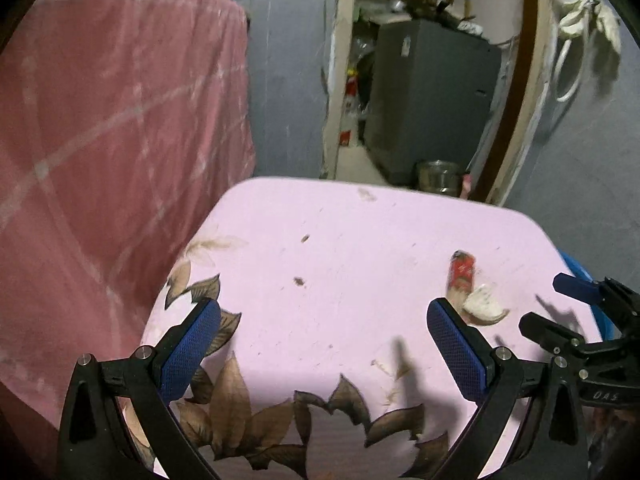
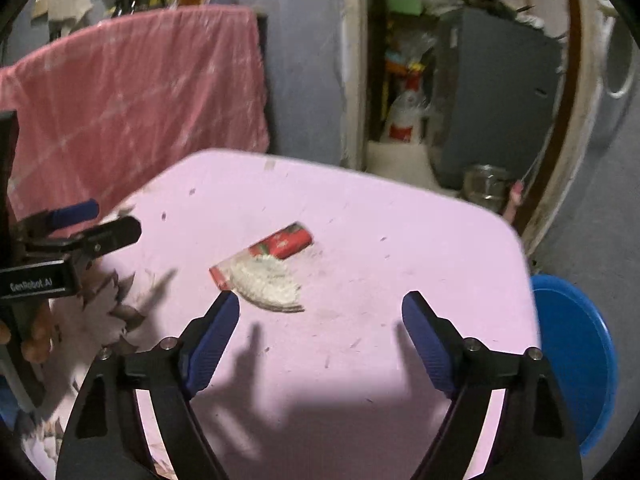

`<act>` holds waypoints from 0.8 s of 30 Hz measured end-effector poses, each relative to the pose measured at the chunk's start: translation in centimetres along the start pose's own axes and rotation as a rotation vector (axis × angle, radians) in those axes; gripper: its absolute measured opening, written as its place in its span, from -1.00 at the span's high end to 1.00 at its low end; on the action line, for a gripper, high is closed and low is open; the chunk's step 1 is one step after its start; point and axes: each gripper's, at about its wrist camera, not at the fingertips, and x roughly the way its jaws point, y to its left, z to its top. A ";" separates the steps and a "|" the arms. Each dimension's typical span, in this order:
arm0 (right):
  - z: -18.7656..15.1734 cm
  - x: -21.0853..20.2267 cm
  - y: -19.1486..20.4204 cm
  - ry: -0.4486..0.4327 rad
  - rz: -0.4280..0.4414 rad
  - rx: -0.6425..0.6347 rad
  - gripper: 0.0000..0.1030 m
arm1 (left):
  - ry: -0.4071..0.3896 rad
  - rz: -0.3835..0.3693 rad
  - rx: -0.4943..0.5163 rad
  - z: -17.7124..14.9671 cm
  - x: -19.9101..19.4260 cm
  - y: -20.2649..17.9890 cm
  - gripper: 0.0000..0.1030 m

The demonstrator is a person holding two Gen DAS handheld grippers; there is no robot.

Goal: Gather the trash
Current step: 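Grasp the white crumpled scrap with the right gripper while the left grasps the red lighter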

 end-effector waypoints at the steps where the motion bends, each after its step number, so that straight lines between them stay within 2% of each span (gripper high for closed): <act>1: 0.1 0.4 0.1 0.018 0.009 -0.009 -0.51 | 0.010 0.004 -0.005 -0.1 0.1 0.1 -0.96; 9: 1.2 3.4 1.5 0.143 0.072 -0.088 -0.28 | 0.043 -0.005 -0.035 -0.4 1.2 0.8 -0.96; 14: 2.2 3.8 1.3 0.146 0.070 -0.106 0.02 | 0.049 -0.024 -0.028 -0.2 1.2 0.6 -0.96; 16: 2.3 4.1 1.1 0.152 0.088 -0.105 0.06 | 0.052 -0.036 -0.025 -0.2 1.2 0.5 -0.96; 18: 2.4 4.0 1.0 0.149 0.095 -0.116 0.23 | 0.056 -0.052 -0.023 -0.2 1.3 0.4 -0.95; 24: 2.3 3.7 0.1 0.134 0.092 -0.072 0.27 | 0.066 -0.111 0.003 0.4 2.0 -0.6 -0.87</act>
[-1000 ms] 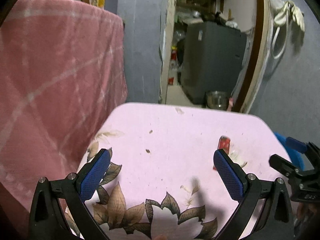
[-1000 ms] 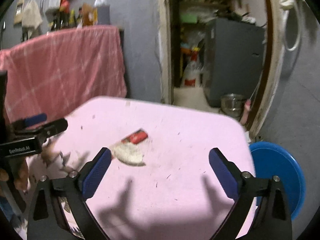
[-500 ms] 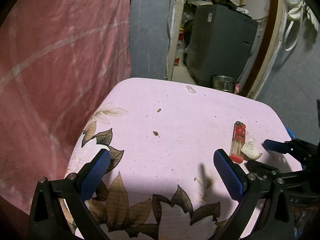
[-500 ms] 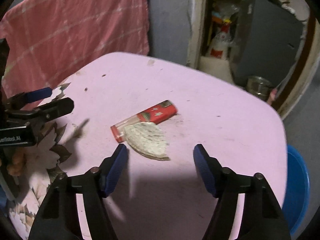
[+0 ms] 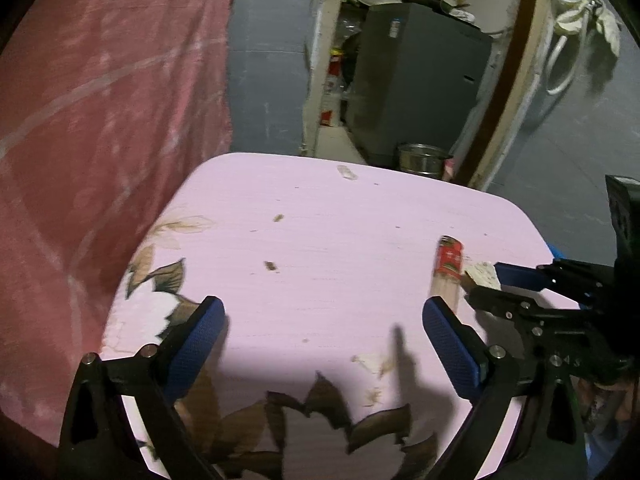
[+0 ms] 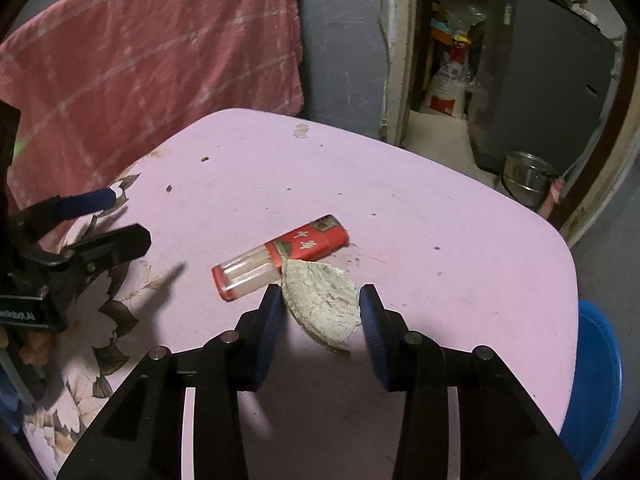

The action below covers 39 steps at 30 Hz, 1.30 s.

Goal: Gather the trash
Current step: 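Grasp the white crumpled scrap with the right gripper while the left grasps the red lighter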

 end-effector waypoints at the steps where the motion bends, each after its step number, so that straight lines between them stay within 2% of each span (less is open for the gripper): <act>1: -0.1 -0.1 -0.2 -0.003 -0.003 0.009 0.27 | 0.006 -0.009 0.009 0.0 0.2 -0.3 -0.87; 10: -0.9 -1.3 -2.4 -0.017 -0.036 0.065 0.27 | 0.063 -0.033 0.083 0.3 2.0 -3.2 -0.81; 17: -1.3 -1.7 -3.0 -0.030 -0.052 0.087 0.27 | 0.102 -0.070 0.156 0.2 3.3 -5.5 -0.51; 18: -1.4 -1.9 -3.2 -0.033 -0.054 0.094 0.27 | 0.109 -0.079 0.160 0.2 3.5 -5.7 -0.37; 19: -1.5 -2.0 -3.4 -0.036 -0.056 0.100 0.27 | 0.108 -0.074 0.165 0.2 3.5 -5.9 -0.33; 21: -1.7 -2.2 -3.7 -0.042 -0.056 0.112 0.27 | 0.107 -0.077 0.185 0.3 3.8 -6.4 -0.13; 25: -2.1 -2.6 -4.2 -0.056 -0.054 0.133 0.27 | 0.112 -0.080 0.239 0.3 4.1 -7.9 0.08; 28: -2.4 -2.9 -4.4 -0.069 -0.049 0.145 0.27 | 0.115 -0.049 0.290 0.3 4.8 -9.3 0.25; 30: -2.6 -3.1 -4.5 -0.078 -0.047 0.150 0.27 | 0.121 -0.057 0.289 0.3 4.9 -9.7 0.52; 32: -2.8 -3.4 -4.5 -0.089 -0.047 0.158 0.27 | 0.126 -0.054 0.283 0.4 5.1 -10.0 0.64; 39: -4.0 -5.3 -5.4 -0.143 -0.048 0.202 0.27 | 0.120 -0.066 0.236 0.3 4.7 -10.4 0.64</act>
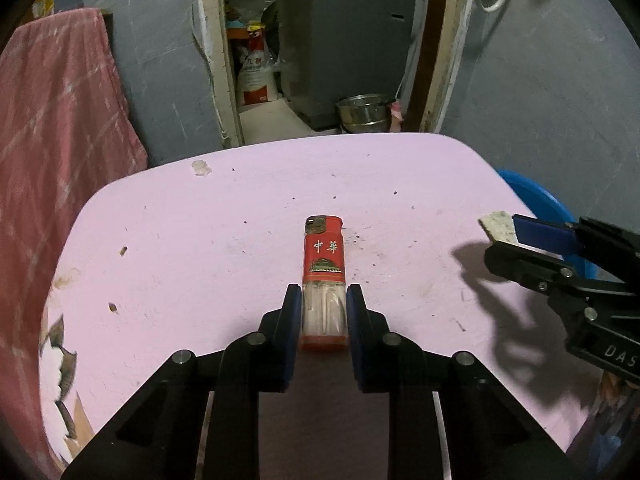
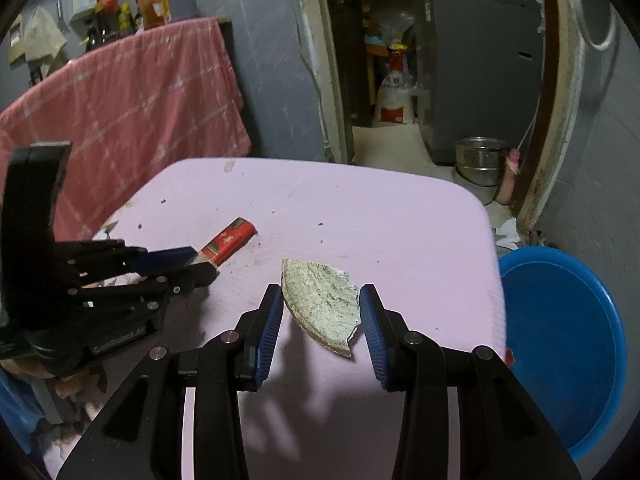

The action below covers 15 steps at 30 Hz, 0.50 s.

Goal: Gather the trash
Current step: 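Grasp the white crumpled scrap with the right gripper while the left grasps the red lighter, then lift the white scrap and red lighter and carry both over the basin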

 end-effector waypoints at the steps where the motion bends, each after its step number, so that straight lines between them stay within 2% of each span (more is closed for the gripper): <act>1: -0.1 -0.2 -0.1 -0.009 0.000 0.006 0.27 | -0.003 -0.008 -0.009 -0.1 -0.2 0.0 0.64; 5: -0.6 -1.8 -0.6 -0.060 0.001 0.031 0.27 | -0.046 -0.025 -0.046 -0.2 -1.3 -0.7 0.64; 9: -1.2 -3.9 -1.2 -0.141 -0.017 0.052 0.27 | -0.144 -0.051 -0.095 -0.4 -3.3 -1.8 0.64; 15: -1.6 -7.9 -1.5 -0.287 -0.052 0.067 0.27 | -0.299 -0.069 -0.099 -0.2 -6.6 -4.2 0.64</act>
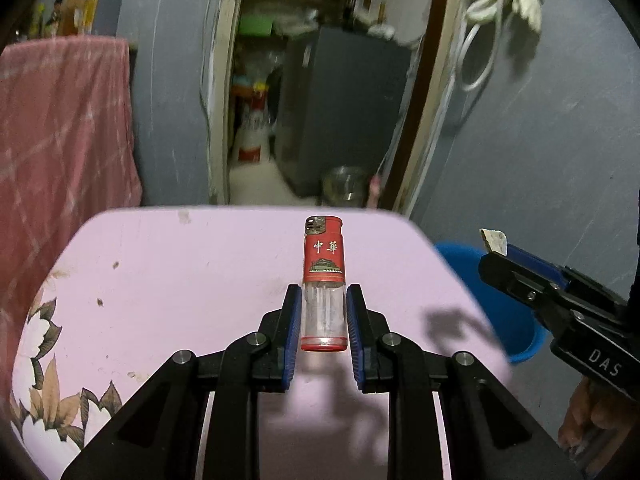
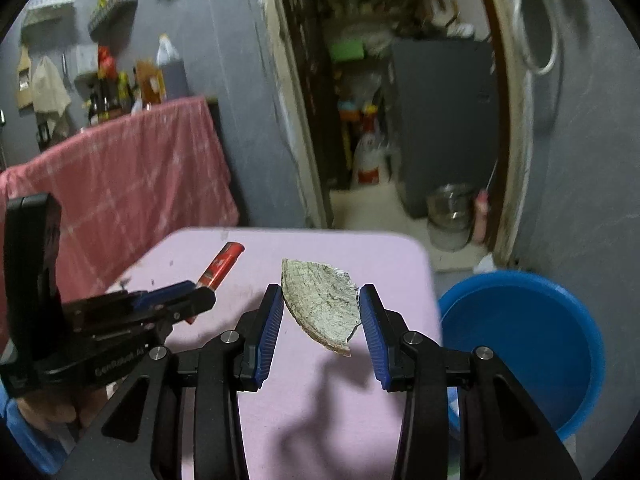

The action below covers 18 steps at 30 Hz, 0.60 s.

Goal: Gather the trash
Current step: 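Lift the white scrap and red lighter and carry both over the basin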

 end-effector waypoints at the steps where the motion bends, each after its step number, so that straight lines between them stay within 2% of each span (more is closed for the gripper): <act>1: 0.2 -0.5 -0.2 -0.020 -0.006 0.000 0.27 | -0.028 -0.006 -0.006 0.2 -0.5 -0.3 0.64; 8: 1.0 -4.8 -1.3 -0.202 -0.095 -0.003 0.27 | -0.187 -0.028 -0.041 1.9 -2.9 -2.4 0.64; 14: 0.9 -7.1 -2.5 -0.322 -0.219 -0.018 0.27 | -0.244 -0.044 -0.057 2.9 -3.2 -4.0 0.64; 18: 0.2 -7.6 -3.6 -0.365 -0.291 -0.016 0.27 | -0.278 -0.057 -0.041 3.8 -2.7 -5.2 0.64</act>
